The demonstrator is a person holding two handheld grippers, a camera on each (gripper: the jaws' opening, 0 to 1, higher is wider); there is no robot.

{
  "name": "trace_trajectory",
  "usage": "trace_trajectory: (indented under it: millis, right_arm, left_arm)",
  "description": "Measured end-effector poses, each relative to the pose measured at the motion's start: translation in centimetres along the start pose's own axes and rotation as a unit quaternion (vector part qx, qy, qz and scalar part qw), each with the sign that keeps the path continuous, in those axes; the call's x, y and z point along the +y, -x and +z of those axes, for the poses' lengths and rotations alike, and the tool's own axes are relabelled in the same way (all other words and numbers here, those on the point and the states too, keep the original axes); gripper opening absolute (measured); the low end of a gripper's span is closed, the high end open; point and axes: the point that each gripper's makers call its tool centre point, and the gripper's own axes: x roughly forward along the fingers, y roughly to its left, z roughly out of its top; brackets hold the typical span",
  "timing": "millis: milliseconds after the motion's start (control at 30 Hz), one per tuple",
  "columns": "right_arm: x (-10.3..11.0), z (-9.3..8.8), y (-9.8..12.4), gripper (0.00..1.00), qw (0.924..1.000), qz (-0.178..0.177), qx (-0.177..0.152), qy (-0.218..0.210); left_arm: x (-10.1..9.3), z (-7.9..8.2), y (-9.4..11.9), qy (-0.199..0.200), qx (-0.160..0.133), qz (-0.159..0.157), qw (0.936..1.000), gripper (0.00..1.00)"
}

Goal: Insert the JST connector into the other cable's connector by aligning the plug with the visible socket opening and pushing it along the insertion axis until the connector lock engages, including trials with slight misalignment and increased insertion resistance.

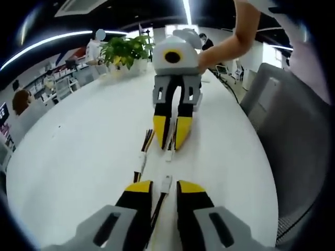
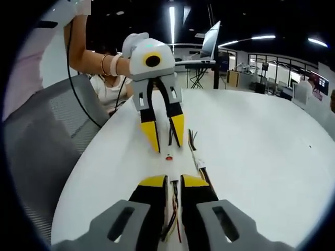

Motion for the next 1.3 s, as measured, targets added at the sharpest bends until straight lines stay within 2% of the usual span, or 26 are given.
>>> trace_trajectory:
  millis: [200, 500, 633, 833, 1300]
  right_arm:
    - [0.08, -0.47, -0.09, 0.07, 1.0, 0.001, 0.004, -0.003]
    - [-0.21, -0.52, -0.37, 0.06, 1.0, -0.004, 0.007, 0.006]
    - [-0.2, -0.55, -0.43, 0.04, 0.9993, -0.004, 0.013, 0.034]
    - [-0.17, -0.44, -0.42, 0.04, 0.9992, -0.002, 0.011, 0.039]
    - [-0.09, -0.44, -0.8, 0.04, 0.9993, 0.003, 0.018, 0.033]
  left_arm:
    - [-0.16, -0.42, -0.32, 0.007, 0.003, 0.001, 1.0, 0.11]
    - [-0.19, -0.56, -0.18, 0.021, -0.015, 0.009, 0.9996, 0.08]
    - [-0.25, -0.58, -0.22, 0.027, -0.022, 0.008, 0.9994, 0.02]
    - [-0.13, -0.51, -0.35, 0.016, -0.022, 0.008, 0.9996, 0.01]
    - [-0.38, -0.07, -0.75, 0.002, -0.019, -0.02, 0.9996, 0.0]
